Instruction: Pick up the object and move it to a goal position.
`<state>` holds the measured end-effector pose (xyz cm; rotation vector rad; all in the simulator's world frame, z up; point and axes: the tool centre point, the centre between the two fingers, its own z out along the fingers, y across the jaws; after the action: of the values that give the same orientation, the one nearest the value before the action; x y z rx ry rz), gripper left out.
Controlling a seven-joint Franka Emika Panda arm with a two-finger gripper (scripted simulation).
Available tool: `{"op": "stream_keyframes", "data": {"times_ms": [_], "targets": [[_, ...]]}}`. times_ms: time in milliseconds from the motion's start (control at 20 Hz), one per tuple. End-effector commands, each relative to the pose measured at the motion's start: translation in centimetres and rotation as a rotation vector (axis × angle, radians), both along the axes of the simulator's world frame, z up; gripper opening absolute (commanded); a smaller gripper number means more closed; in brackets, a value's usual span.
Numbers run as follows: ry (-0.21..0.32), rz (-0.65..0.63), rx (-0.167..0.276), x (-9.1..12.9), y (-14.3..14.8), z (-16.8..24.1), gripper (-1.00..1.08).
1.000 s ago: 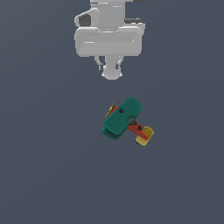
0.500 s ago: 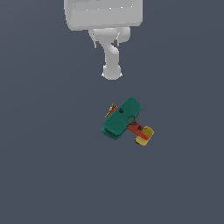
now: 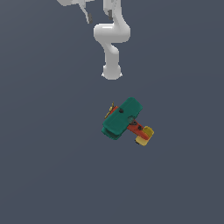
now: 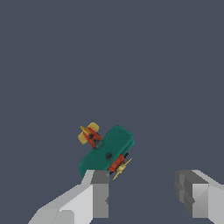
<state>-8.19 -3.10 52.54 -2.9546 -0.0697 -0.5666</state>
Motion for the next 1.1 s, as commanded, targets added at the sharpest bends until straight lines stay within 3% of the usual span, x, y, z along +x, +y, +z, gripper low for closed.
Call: {"op": "stream_keyframes", "data": {"times_ms": [0,1050], "targets": [[-0.027,0.005,0.023,-0.3,-0.5,1.4,0.28],[-0.187,0.045,0.269,-2.0,-6.5,8.2,0.28]]}}
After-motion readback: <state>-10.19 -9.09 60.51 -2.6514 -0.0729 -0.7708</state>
